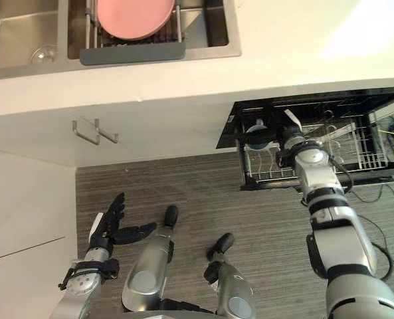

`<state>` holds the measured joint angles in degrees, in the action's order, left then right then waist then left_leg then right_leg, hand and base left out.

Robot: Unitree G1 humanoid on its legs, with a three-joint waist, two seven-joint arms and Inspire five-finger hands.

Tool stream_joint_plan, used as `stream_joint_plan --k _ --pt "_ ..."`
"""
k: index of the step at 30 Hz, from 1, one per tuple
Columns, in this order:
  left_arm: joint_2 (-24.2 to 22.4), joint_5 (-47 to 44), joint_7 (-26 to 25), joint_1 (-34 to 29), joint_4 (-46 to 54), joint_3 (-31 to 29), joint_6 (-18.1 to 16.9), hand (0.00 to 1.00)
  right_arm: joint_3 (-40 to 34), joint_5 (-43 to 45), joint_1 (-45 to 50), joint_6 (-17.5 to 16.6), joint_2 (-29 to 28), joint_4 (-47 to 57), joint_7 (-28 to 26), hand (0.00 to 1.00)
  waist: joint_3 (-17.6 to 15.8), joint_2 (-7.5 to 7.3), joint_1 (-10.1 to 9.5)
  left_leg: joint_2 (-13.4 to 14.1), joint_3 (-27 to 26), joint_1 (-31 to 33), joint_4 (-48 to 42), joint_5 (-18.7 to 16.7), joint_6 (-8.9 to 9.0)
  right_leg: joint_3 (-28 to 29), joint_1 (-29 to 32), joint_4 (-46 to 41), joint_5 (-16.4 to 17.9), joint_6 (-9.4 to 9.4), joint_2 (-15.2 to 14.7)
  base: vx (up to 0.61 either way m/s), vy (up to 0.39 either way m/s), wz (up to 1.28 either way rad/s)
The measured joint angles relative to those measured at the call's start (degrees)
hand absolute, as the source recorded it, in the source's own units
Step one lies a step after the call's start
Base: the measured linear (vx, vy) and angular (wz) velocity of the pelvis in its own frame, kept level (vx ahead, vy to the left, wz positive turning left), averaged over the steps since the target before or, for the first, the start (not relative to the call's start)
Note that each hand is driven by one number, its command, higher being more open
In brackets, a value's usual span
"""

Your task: Walk over to the sink, pick up the cup, carry it to the dishwasher, place the cup inside the dishwasher, then close the dishwasher door

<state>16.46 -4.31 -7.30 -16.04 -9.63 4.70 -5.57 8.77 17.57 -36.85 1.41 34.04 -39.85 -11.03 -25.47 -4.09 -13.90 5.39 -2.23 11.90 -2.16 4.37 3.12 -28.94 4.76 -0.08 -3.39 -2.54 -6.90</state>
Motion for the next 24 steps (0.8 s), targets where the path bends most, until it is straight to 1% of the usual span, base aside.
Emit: stream_joint_plan --k 1,2,4,5,6,7,8,9,12,13,14,15,16,17,19,22,24 --pt "0.1 0.1 0.0 -0.5 -0.9 0.0 0.0 1.0 -1.2 0.4 3.7 -0.5 -1.2 3.3 0.2 1.0 0.6 -0.95 0.87 -0.1 -0.3 -1.2 1.3 0.4 0.03 0.2 -0.6 0.2 0.0 -0.03 0.0 0.06 -0.01 -0.16" --pt "0.1 0.3 0.0 -0.7 -1.7 0.0 0.0 1.0 -2.1 0.4 5.7 -0.9 -2.1 5.0 0.3 1.0 0.9 -1.47 1.22 -0.1 -0.6 -2.0 1.9 0.5 0.06 0.5 -0.9 0.3 0.1 -0.08 0.0 0.09 -0.005 -0.22" --pt "-0.2 2.0 -0.2 -1.6 -4.9 -0.2 0.1 1.0 -4.7 0.4 12.4 -1.8 -5.2 10.5 0.4 1.0 2.6 -3.47 2.48 -0.1 -2.5 -4.6 3.7 0.5 0.06 2.2 -1.8 0.4 0.2 -0.28 0.0 0.08 0.003 -0.34" --pt "-0.4 2.4 -0.2 -1.6 -5.8 -0.2 0.1 1.0 -5.4 0.4 14.1 -2.0 -5.7 11.9 0.4 1.0 3.1 -3.83 2.78 -0.1 -2.9 -5.2 4.2 0.5 0.04 2.5 -2.0 0.5 0.2 -0.29 0.0 0.05 0.012 -0.3" --pt "-0.9 3.2 -0.3 -1.6 -7.7 -0.5 0.1 1.0 -7.0 0.4 17.6 -2.3 -7.0 14.5 0.6 1.0 4.5 -4.45 3.63 -0.3 -3.4 -5.9 4.6 0.6 0.03 3.0 -2.1 0.5 0.2 -0.3 -0.1 0.05 0.018 -0.19" --pt "-1.2 3.6 -0.3 -1.6 -8.9 -0.7 0.1 1.0 -7.8 0.4 19.3 -2.3 -7.8 15.7 0.7 1.0 5.5 -4.56 4.1 -0.3 -3.5 -6.1 4.8 0.6 0.03 3.2 -2.1 0.5 0.2 -0.31 -0.1 0.08 0.027 -0.22" --pt "-1.8 4.2 -0.6 -1.7 -11.1 -1.1 0.1 1.0 -9.3 0.4 22.9 -2.5 -9.7 18.4 0.9 1.0 7.5 -4.69 4.67 -0.3 -4.2 -6.9 5.4 0.6 0.03 3.7 -2.1 0.5 0.2 -0.31 -0.1 0.08 0.025 -0.24" --pt "-2.4 5.1 -1.4 -1.8 -12.9 -1.8 0.0 1.0 -10.8 0.3 26.2 -2.5 -11.6 21.4 1.0 1.0 9.5 -4.56 5.33 -0.3 -4.9 -7.6 6.0 0.6 0.03 4.4 -2.2 0.5 0.2 -0.36 -0.1 0.06 0.02 -0.27" --pt "-4.3 7.2 -2.5 -2.3 -16.3 -4.4 -0.9 1.0 -12.8 0.4 31.6 -3.0 -14.7 27.8 0.7 1.0 12.2 -3.89 6.75 -0.4 -6.1 -9.7 7.0 0.7 0.05 5.7 -3.0 0.5 0.7 -1.07 -0.2 0.02 0.015 -0.24" --pt "-5.1 7.9 -2.9 -2.3 -18.2 -5.0 -1.4 1.0 -14.5 0.6 33.9 -3.6 -16.3 30.3 0.1 1.0 13.6 -3.2 7.28 -0.4 -6.3 -10.0 7.0 0.7 0.05 6.0 -3.1 0.4 0.8 -1.14 -0.2 -0.01 0.011 -0.14" --pt "-5.6 8.0 -3.1 -2.4 -19.2 -5.2 -1.6 1.0 -15.3 1.0 35.1 -3.9 -17.0 31.5 -0.2 1.0 14.3 -2.8 7.58 -0.4 -6.4 -10.1 7.0 0.6 0.05 6.2 -3.1 0.4 0.8 -1.18 -0.2 -0.01 0.014 -0.12" --pt "-7.0 8.5 -3.7 -2.7 -21.4 -6.1 -2.3 1.0 -16.9 2.0 37.0 -4.2 -18.5 34.0 -0.9 1.0 15.5 -1.92 8.36 -0.5 -6.6 -10.4 7.0 0.6 0.02 6.4 -3.3 0.3 0.8 -1.24 -0.3 0.0 0.012 -0.11" --pt "-8.1 8.4 -3.9 -3.0 -23.3 -7.3 -2.9 1.0 -18.8 3.8 38.7 -4.6 -20.3 36.1 -2.1 1.0 16.2 -1.03 8.94 -0.4 -6.8 -11.0 7.0 0.6 0.01 6.7 -3.7 0.3 0.8 -1.25 -0.3 0.0 0.013 -0.11" --pt "-8.7 8.4 -4.0 -3.1 -24.4 -8.1 -3.2 1.0 -19.6 4.4 39.5 -4.9 -21.2 37.2 -2.7 1.0 16.5 -0.57 9.25 -0.4 -7.1 -11.3 7.0 0.5 0.01 6.9 -3.9 0.4 0.8 -1.27 -0.3 -0.01 0.012 -0.16" --pt "-10.9 7.5 -4.6 -3.9 -28.3 -11.3 -3.9 1.0 -22.0 7.4 42.4 -5.7 -24.4 41.1 -4.8 1.0 18.1 0.95 10.11 -0.3 -8.0 -12.1 7.0 0.2 0.04 7.9 -4.2 0.5 0.8 -1.34 -0.1 0.0 0.006 -0.22" --pt "-12.7 5.3 -6.7 -4.3 -32.4 -14.6 -4.7 1.0 -22.4 9.5 46.0 -6.5 -26.5 44.2 -7.3 1.0 18.9 2.02 10.87 -0.1 -8.8 -13.5 7.0 -0.4 0.4 8.5 -5.7 1.7 0.6 -1.65 0.1 0.01 0.0 -0.16" --pt "-13.6 4.0 -7.4 -4.8 -33.4 -16.0 -4.9 1.0 -22.3 10.0 47.7 -6.5 -28.0 46.0 -8.5 1.0 19.7 2.19 10.97 0.1 -9.1 -13.7 7.1 -0.5 0.45 8.7 -6.1 2.4 0.4 -1.68 0.3 0.02 -0.012 -0.08"
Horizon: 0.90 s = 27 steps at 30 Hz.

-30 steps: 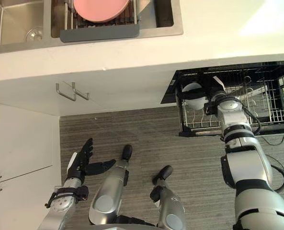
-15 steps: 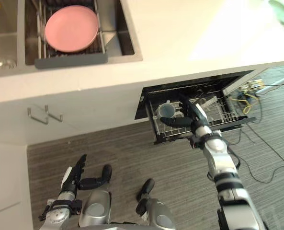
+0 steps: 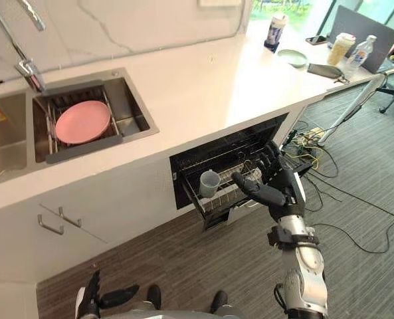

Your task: Walk over to the sink, pick up the cup, carry it to the dishwasher, place the cup inside the dishwasher, then close the dishwasher door

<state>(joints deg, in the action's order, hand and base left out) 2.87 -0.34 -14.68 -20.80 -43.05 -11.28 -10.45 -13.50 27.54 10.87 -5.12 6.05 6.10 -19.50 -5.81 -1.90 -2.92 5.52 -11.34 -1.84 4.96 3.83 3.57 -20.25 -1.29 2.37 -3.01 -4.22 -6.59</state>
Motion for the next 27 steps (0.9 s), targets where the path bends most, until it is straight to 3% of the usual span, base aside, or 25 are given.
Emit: stream_joint_plan --k 5,10,13,14,15,17,19,20,21,22,23,24,25,27 --pt "-2.2 -4.8 -0.4 -0.9 -1.6 -4.2 0.0 1.0 0.5 1.9 0.6 -0.2 -2.0 4.4 -2.9 1.0 0.5 0.07 -0.07 0.2 -0.4 -1.6 -0.6 -0.5 0.03 0.4 -2.1 1.3 -0.9 0.42 0.2 0.03 -0.005 -0.05" --pt "-2.9 -5.1 -0.5 -0.8 -2.2 -4.9 -1.6 1.0 1.3 4.6 -0.4 -1.8 -1.5 6.5 -3.8 1.0 0.2 0.77 -0.3 0.2 1.6 2.7 -9.1 -5.5 -0.9 -3.1 -4.4 1.5 -0.6 0.11 -0.4 -0.01 0.016 0.35" --pt "-2.2 3.1 -2.6 0.0 -2.1 -3.4 -3.7 1.0 -1.5 5.4 -0.7 -2.6 -0.4 7.2 -1.4 1.0 0.2 0.73 0.66 3.5 -12.3 3.8 -12.7 -7.1 -3.81 -12.6 -7.3 1.9 0.4 -1.11 -3.0 0.04 0.06 1.57" --pt "-2.9 5.4 -3.7 0.0 -2.0 -2.5 -4.2 1.0 -3.1 6.8 -1.3 -3.1 1.3 7.2 0.0 1.0 0.1 2.33 0.83 5.5 -17.5 5.3 -17.4 -7.0 -4.25 -16.2 -8.2 0.9 1.0 -2.14 -3.5 0.05 0.19 1.47" --pt "-3.7 6.2 -4.3 -0.1 -2.1 -2.1 -4.2 1.0 -3.8 7.4 -2.1 -3.8 2.4 6.5 0.6 1.0 0.1 3.47 0.67 5.2 -16.9 5.2 -17.4 -7.0 -2.69 -17.8 -8.7 -0.1 1.5 -3.0 -3.9 0.06 0.258 1.21" --pt "-4.3 6.0 -5.2 -1.3 -2.0 -1.9 -3.6 1.0 -2.8 7.4 -3.4 -4.1 2.1 5.8 0.9 1.0 0.2 3.64 -0.2 2.8 -16.0 4.6 -16.2 -7.5 -3.43 -19.1 -9.3 -2.2 2.4 -4.33 -6.4 0.07 0.193 0.52" --pt "-3.9 6.0 -3.7 -2.2 -2.3 -1.9 -1.2 1.0 -0.4 7.3 -3.3 -5.7 0.4 5.8 0.4 1.0 -0.2 2.93 -0.21 0.0 -15.2 2.6 -14.0 -8.7 -3.6 -19.5 -8.2 -10.8 5.9 -5.56 -11.4 0.14 0.228 0.36" --pt "-3.8 6.8 -2.9 -2.1 -2.9 -1.7 -0.3 1.0 0.5 7.1 -2.4 -6.4 -0.2 5.9 0.4 1.0 -0.2 3.17 -0.01 -1.1 -14.4 1.4 -12.3 -8.7 -3.7 -18.0 -5.2 -20.4 6.7 -4.56 -14.9 0.13 0.227 0.36" --pt "-3.1 7.7 -2.8 -2.0 -2.8 -1.0 -0.2 1.0 0.6 7.1 -1.4 -6.9 -0.5 6.0 0.4 1.0 -0.3 3.0 0.09 -1.8 -13.6 0.6 -11.0 -8.6 -3.94 -14.5 -1.3 -29.7 6.3 -0.38 -17.6 0.11 0.225 0.66" --pt "-1.8 8.4 -2.7 -1.6 -2.9 0.5 0.4 1.0 0.5 7.0 -0.2 -7.4 -1.2 6.0 0.6 1.0 -0.7 2.37 1.38 -2.4 -11.1 -0.6 -9.6 -8.2 -4.81 -7.0 3.4 -38.9 5.8 3.03 -18.4 0.09 0.154 0.75" --pt "-0.8 8.4 -2.5 -1.4 -2.9 1.2 0.8 1.0 0.5 7.0 0.2 -7.5 -1.8 6.0 0.7 1.0 -0.8 2.27 2.28 -2.4 -9.6 -1.1 -9.1 -8.0 -4.99 -2.9 4.6 -40.2 7.1 2.14 -16.8 0.16 0.12 1.13" --pt "0.7 8.4 -2.4 -0.8 -3.3 2.1 1.7 1.0 0.5 7.0 1.3 -7.7 -2.3 6.5 1.2 1.0 -0.9 1.52 3.88 -2.3 -6.9 -1.2 -8.2 -7.5 -5.61 3.8 5.8 -38.5 9.8 0.31 -12.0 0.21 0.038 1.14" --pt "1.6 8.3 -2.3 0.2 -4.5 2.7 2.1 1.0 0.3 7.0 2.4 -8.1 -2.3 7.6 2.0 1.0 -0.4 0.51 4.41 -2.6 -5.1 -1.5 -7.1 -6.8 -5.63 7.6 6.3 -33.7 11.4 -0.3 -8.2 0.23 0.009 1.01" --pt "2.4 8.3 -1.6 1.0 -5.7 2.8 2.3 1.0 0.3 7.1 3.6 -8.5 -2.3 10.1 2.4 1.0 0.1 -0.48 4.18 -3.3 -4.1 -2.4 -5.9 -6.0 -5.28 8.9 6.6 -24.7 11.5 -0.18 -4.4 0.23 -0.052 0.48"
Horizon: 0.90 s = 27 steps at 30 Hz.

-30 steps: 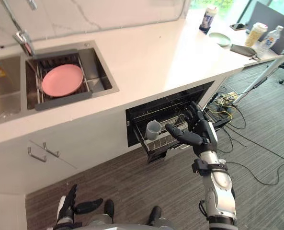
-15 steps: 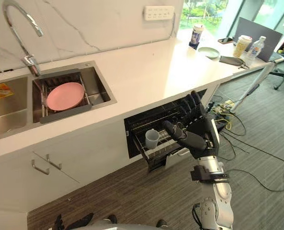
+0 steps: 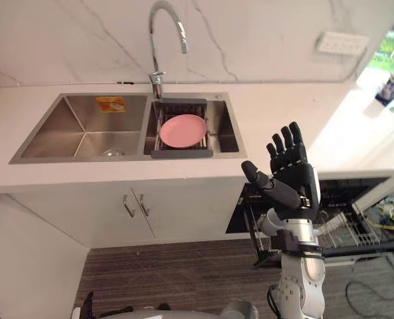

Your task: Walk over to the sink, pick up the cup, carry it to the dishwasher, place the cup inside the dishwasher, then close the dishwasher door

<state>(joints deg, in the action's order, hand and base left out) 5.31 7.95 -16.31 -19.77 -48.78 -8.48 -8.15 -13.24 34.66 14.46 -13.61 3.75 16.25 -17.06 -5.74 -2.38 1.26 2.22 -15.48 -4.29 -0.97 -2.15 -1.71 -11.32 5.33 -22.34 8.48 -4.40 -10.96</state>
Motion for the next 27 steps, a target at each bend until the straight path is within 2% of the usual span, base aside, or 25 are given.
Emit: stream_joint_plan --k 1,2,3,4,6,16,17,18,20,21,22,24,25,26,27 --pt "0.5 0.0 0.5 0.4 -0.6 0.1 0.0 1.0 0.0 0.1 0.2 -0.3 0.0 1.6 -0.1 1.0 0.3 -0.64 0.06 -0.8 0.4 -0.1 0.0 -0.1 0.02 0.2 0.0 5.9 -2.8 1.12 1.4 0.2 -0.079 0.31" --pt "0.7 0.0 0.6 0.6 -0.7 0.1 -0.1 1.0 0.0 0.4 0.2 -0.5 0.0 2.3 -0.2 1.0 0.5 -1.48 0.24 -1.4 0.6 -0.3 0.0 -0.4 0.17 -0.1 -0.1 7.9 -4.2 0.95 1.5 0.2 -0.102 0.22" --pt "0.4 0.0 0.6 1.0 -1.3 0.0 -0.2 1.0 -0.3 1.4 -0.3 -1.0 0.3 2.5 -0.7 1.0 0.6 -0.7 0.17 -0.9 0.7 -0.5 -0.1 -0.9 0.68 -0.4 -1.8 10.4 -4.5 0.23 2.0 0.2 -0.096 0.06" --pt "0.2 0.1 0.6 1.0 -1.4 0.0 -0.5 1.0 -0.5 2.1 -0.4 -1.2 0.3 2.6 -0.7 1.0 0.7 -0.17 0.2 -0.1 0.7 -0.7 0.0 -1.6 1.45 -0.8 -3.0 12.4 -5.0 0.49 3.1 0.19 -0.09 0.0" --pt "0.2 0.0 0.6 1.0 -1.6 -0.1 -0.5 1.0 -1.2 2.2 0.1 -1.1 0.2 2.7 -0.2 1.0 0.7 -0.17 0.18 0.8 0.7 -1.5 0.1 -2.1 2.09 -1.2 -4.7 14.2 -5.3 0.62 4.1 0.13 -0.068 -0.01" --pt "0.0 -1.4 1.4 1.3 -2.2 0.3 -0.2 1.0 -1.5 2.2 0.4 -1.0 -1.8 4.1 1.5 1.0 0.5 0.3 -0.16 0.9 -1.4 -3.0 0.0 -3.6 2.38 0.9 -6.7 17.7 -6.2 0.32 4.9 0.04 0.01 -0.11" --pt "-0.1 -1.9 1.3 1.5 -2.8 0.0 -0.3 1.0 -1.5 2.2 0.4 -0.9 -1.8 4.1 1.5 1.0 0.3 0.47 -0.22 1.3 -1.6 -2.4 -2.2 -4.9 2.48 1.1 -6.9 17.4 -6.0 0.36 4.9 -0.03 -0.004 -0.13" --pt "-0.5 -2.7 1.2 1.7 -3.4 -0.2 -0.4 1.0 -1.5 2.2 0.5 -0.9 -1.7 4.1 1.5 1.0 -0.3 1.33 -0.3 2.3 -1.7 -1.3 -6.8 -7.5 2.85 1.4 -7.4 16.6 -5.2 0.47 5.3 -0.04 -0.036 -0.17" --pt "-1.2 -5.1 0.6 1.5 -3.8 -0.3 -1.1 1.0 -0.6 2.2 1.3 -0.9 -1.5 4.1 1.4 1.0 -0.8 2.42 -0.42 4.5 -2.3 0.0 -13.3 -11.1 4.34 2.0 -7.7 14.6 -2.9 0.91 6.2 -0.04 -0.042 -0.14" --pt "-1.5 -6.6 0.1 1.8 -3.9 -1.5 -1.6 1.0 0.5 2.3 2.3 -0.9 -1.5 4.1 1.3 1.0 -0.9 2.23 -0.28 6.0 -2.7 3.3 -21.6 -11.8 5.19 1.8 -7.7 14.1 -2.3 1.19 6.1 -0.05 -0.031 -0.02" --pt "-2.3 -8.1 -0.1 2.0 -2.9 -3.1 -2.2 1.0 1.1 2.3 3.3 -0.7 -1.2 5.2 1.3 1.0 -1.1 2.71 -0.18 8.2 -2.6 8.2 -32.0 -11.2 6.07 1.7 -8.0 14.1 -2.2 1.35 6.2 -0.04 -0.029 0.04" --pt "-3.8 -8.1 0.0 1.9 -1.5 -4.6 -2.9 1.0 1.3 2.2 3.8 -0.4 -1.0 7.3 1.1 1.0 -1.8 3.24 -0.31 10.0 -2.9 11.5 -40.3 -9.2 8.71 1.7 -10.1 15.3 -2.5 1.86 5.8 0.04 -0.004 0.02" --pt "-4.1 -7.9 0.1 1.5 -1.3 -4.8 -3.0 1.0 1.3 2.3 3.5 -0.5 -0.9 8.0 1.0 1.0 -1.6 3.67 -0.36 10.0 -4.3 11.6 -38.6 -11.0 7.6 1.8 -11.0 15.9 -2.6 2.04 5.0 0.08 0.049 0.02" --pt "-4.1 -7.8 0.1 1.5 -1.2 -4.8 -3.0 1.0 1.1 2.3 3.1 -0.5 -0.9 7.9 1.1 1.0 -1.6 3.66 -0.34 9.9 -4.9 11.8 -36.5 -11.8 7.24 1.9 -11.3 16.3 -2.6 2.03 4.5 0.1 0.095 -0.05" --pt "-4.2 -7.5 0.1 1.3 -1.1 -4.7 -3.0 1.0 1.1 2.3 2.2 -0.5 -0.5 7.9 1.3 1.0 -1.7 3.55 -0.51 8.9 -5.2 12.0 -30.0 -11.9 7.0 2.4 -11.5 16.8 -2.6 1.99 3.5 0.11 0.132 -0.16"
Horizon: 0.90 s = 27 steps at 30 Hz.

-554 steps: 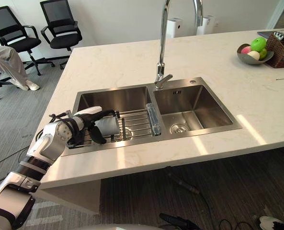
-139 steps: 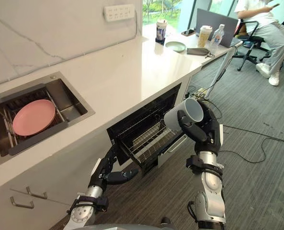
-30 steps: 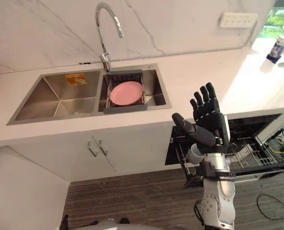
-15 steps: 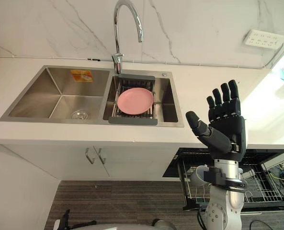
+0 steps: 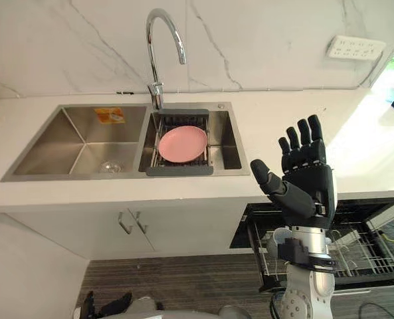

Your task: Walk over to the sink, pick up the cup, carry it to the dishwasher, place the cup inside the dishwasher, then close the dishwasher door

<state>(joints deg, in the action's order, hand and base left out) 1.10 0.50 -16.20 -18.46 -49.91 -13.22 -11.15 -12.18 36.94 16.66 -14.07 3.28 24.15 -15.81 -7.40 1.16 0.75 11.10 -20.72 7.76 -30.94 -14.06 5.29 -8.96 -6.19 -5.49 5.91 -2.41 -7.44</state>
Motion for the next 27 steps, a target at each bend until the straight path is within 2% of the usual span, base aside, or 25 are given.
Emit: stream_joint_plan --k 1,2,3,4,6,9,11,13,14,15,17,18,20,21,22,23,24,27 --pt "-0.3 1.8 -0.1 -0.7 0.2 0.0 -0.1 1.0 0.2 0.0 -1.0 0.0 0.6 0.0 0.0 1.0 0.0 0.12 -0.14 -1.1 0.9 -0.2 8.4 1.8 0.29 0.8 0.0 0.5 0.1 -0.59 -0.7 0.1 0.117 -0.24" --pt "-0.6 2.5 -0.2 -1.2 0.4 0.0 -0.4 1.0 0.3 0.0 -1.1 0.0 0.8 0.0 0.0 1.0 0.1 0.29 -0.29 -1.5 1.5 -0.5 11.9 3.7 0.2 1.3 -0.2 0.8 0.3 -0.93 -0.7 0.18 0.22 -0.44" --pt "-1.2 3.2 -0.2 -2.1 0.6 -0.2 -0.7 1.0 1.0 0.0 -1.1 0.1 1.0 0.0 0.3 1.0 0.1 0.27 -1.3 -2.8 2.2 -2.2 13.7 8.0 -2.11 2.9 -0.9 1.3 0.5 -1.78 -1.3 0.18 0.207 -0.49" --pt "-0.9 3.4 -0.2 -2.6 0.5 -0.2 -0.7 1.0 2.6 -0.1 -1.2 0.1 1.0 0.1 0.5 1.0 0.8 -0.17 -1.36 -4.3 1.4 -2.8 14.1 7.3 -4.21 4.1 -1.6 2.4 0.2 -2.7 -2.2 0.28 0.275 -0.43" --pt "-0.2 3.5 -0.2 -2.5 0.6 -0.2 -0.6 1.0 4.9 -0.4 -1.7 0.1 1.1 0.7 0.2 1.0 1.3 -1.34 -1.41 -5.7 -0.5 -2.9 13.9 7.2 -5.39 5.3 -1.4 3.0 -0.5 -4.6 -4.1 0.22 0.167 -0.27" --pt "0.1 5.0 -0.3 -2.3 1.0 -0.2 -0.6 1.0 6.1 -0.6 -3.1 0.8 0.8 1.2 -0.4 1.0 1.8 -1.86 -1.35 -7.6 -1.6 -4.1 14.5 6.1 -6.65 6.0 -1.7 3.7 -1.5 -5.59 -5.8 0.21 0.149 -0.15" --pt "0.5 5.2 -0.2 -1.9 0.6 0.4 -0.4 1.0 5.7 -0.5 -3.1 0.9 0.8 1.2 -0.6 1.0 2.1 -2.23 -1.38 -8.2 -1.2 -4.9 15.2 4.9 -6.53 6.0 -1.4 2.1 -1.7 -5.66 -5.9 0.13 0.083 -0.08" --pt "1.2 6.3 -0.2 -0.9 -0.8 1.7 -0.4 1.0 4.9 -0.6 -3.2 1.2 0.9 1.0 -0.7 1.0 2.7 -1.86 -1.36 -8.1 -0.1 -5.7 16.9 3.2 -6.8 5.8 2.1 -4.8 -1.3 -6.14 -5.2 0.08 0.088 -0.16" --pt "2.1 6.4 -0.2 -0.2 -1.7 3.0 -0.4 1.0 4.1 -0.6 -3.3 1.4 1.1 1.0 -0.8 1.0 2.8 -1.62 -1.35 -8.2 0.6 -6.7 18.7 3.1 -7.19 5.7 7.3 -14.4 -0.8 -6.85 -5.3 0.07 0.132 -0.26" --pt "3.0 6.3 -0.2 0.0 -1.9 3.6 -0.1 1.0 4.0 -0.6 -3.8 1.6 1.0 0.8 -0.8 1.0 2.3 -2.57 -1.03 -8.9 0.5 -8.5 20.0 3.2 -7.51 5.5 12.6 -25.6 -1.1 -7.23 -6.4 0.06 0.111 -0.22" --pt "4.4 6.4 -0.1 0.1 -2.5 4.2 0.5 1.0 4.1 -0.6 -3.9 1.5 1.0 -0.2 -1.4 1.0 2.1 -4.03 0.22 -10.1 0.7 -11.2 21.3 3.4 -7.83 5.6 16.8 -36.2 -1.6 -7.17 -8.3 0.12 0.054 0.04" --pt "5.1 6.4 -0.1 0.2 -3.0 5.2 1.2 1.0 4.3 -0.6 -4.3 1.6 1.1 -1.6 -2.0 1.0 2.5 -4.39 0.64 -10.1 0.7 -12.9 21.4 3.7 -7.8 4.6 17.9 -38.9 -0.3 -5.82 -8.4 0.21 0.02 0.16" --pt "5.5 6.8 -0.1 0.7 -3.1 6.1 1.6 1.0 5.2 -0.5 -5.1 1.5 1.4 -2.6 -2.6 1.0 2.5 -4.38 1.01 -9.8 1.0 -13.8 21.4 3.9 -7.44 2.0 18.7 -34.4 0.9 -5.0 -7.0 0.21 -0.031 0.17" --pt "5.9 7.5 -0.1 1.6 -3.3 6.1 1.6 1.0 6.0 -0.5 -5.8 1.5 1.7 -3.2 -3.3 1.0 2.7 -4.71 1.38 -9.8 1.7 -13.6 21.2 3.9 -7.32 1.1 18.6 -26.5 0.7 -4.71 -5.1 0.21 -0.08 0.31" --pt "6.2 7.5 0.0 2.6 -3.6 6.3 1.8 1.0 6.7 -0.6 -6.3 1.5 1.8 -3.9 -3.8 1.0 3.1 -5.5 1.55 -9.9 2.9 -13.1 20.5 3.5 -6.75 1.0 17.4 -16.6 -2.0 -2.69 -2.9 0.21 -0.11 0.35" --pt "6.3 7.8 0.0 3.0 -3.7 6.3 2.0 1.0 6.9 -0.6 -6.5 1.5 1.9 -4.4 -4.1 1.0 3.1 -5.61 1.57 -9.9 3.3 -13.2 20.1 3.2 -6.22 0.4 16.0 -12.8 -2.7 -1.96 -2.1 0.19 -0.13 0.24" --pt "5.8 8.4 -0.1 3.5 -4.2 6.2 2.1 1.0 7.3 -0.6 -7.2 1.5 3.3 -6.5 -4.3 1.0 3.5 -3.82 1.37 -8.2 4.4 -13.5 19.8 2.7 -5.55 -0.3 12.9 -8.6 -4.7 -0.92 -0.2 0.22 -0.134 0.02" --pt "5.7 9.0 -0.2 3.5 -4.3 6.8 2.3 1.0 7.6 -2.1 -7.7 1.5 6.5 -8.1 -3.7 1.0 3.6 -3.14 0.55 -6.3 6.7 -15.8 21.8 2.2 -4.24 -0.8 7.9 -1.0 -7.1 -0.24 2.9 0.14 -0.084 -0.07"
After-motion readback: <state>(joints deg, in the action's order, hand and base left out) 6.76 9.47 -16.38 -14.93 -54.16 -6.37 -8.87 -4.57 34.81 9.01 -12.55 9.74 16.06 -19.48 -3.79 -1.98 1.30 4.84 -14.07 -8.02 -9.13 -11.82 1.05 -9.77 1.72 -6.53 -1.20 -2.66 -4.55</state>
